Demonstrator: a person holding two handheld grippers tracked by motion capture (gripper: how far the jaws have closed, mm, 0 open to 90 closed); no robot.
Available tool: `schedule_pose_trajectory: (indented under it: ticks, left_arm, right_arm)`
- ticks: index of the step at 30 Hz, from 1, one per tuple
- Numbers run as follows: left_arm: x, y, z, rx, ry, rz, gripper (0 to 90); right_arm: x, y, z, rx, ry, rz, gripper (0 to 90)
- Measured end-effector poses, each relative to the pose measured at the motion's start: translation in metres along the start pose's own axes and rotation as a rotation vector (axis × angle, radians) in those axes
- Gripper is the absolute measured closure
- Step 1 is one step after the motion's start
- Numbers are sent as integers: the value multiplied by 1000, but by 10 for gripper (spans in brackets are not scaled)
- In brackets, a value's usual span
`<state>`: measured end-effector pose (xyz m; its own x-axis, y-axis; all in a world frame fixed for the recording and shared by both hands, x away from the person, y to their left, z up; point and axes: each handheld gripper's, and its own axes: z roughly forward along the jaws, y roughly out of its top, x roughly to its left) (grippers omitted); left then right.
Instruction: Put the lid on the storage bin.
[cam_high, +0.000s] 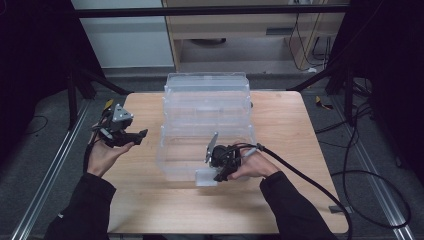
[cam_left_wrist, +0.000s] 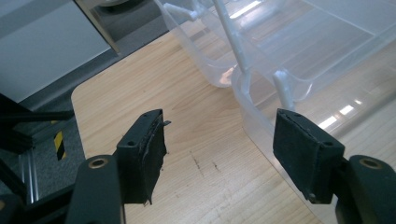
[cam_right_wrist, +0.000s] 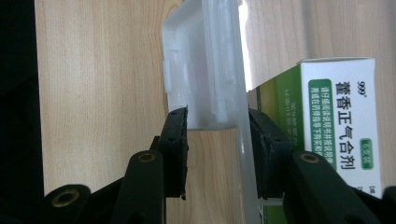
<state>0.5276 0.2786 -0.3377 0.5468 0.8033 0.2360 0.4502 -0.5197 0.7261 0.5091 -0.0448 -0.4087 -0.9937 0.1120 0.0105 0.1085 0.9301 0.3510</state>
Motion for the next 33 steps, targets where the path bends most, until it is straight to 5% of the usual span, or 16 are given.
schedule_pose_trajectory:
  ticks: [20,33]
  left_arm:
    - [9,42,-2,18,-119,131,354]
    - [-2,71,6,25,-156,235,356]
  right_arm:
    - [1,-1,0,-4,-3,-7,621]
    - [1,-1,0,-7,-7,-9,621]
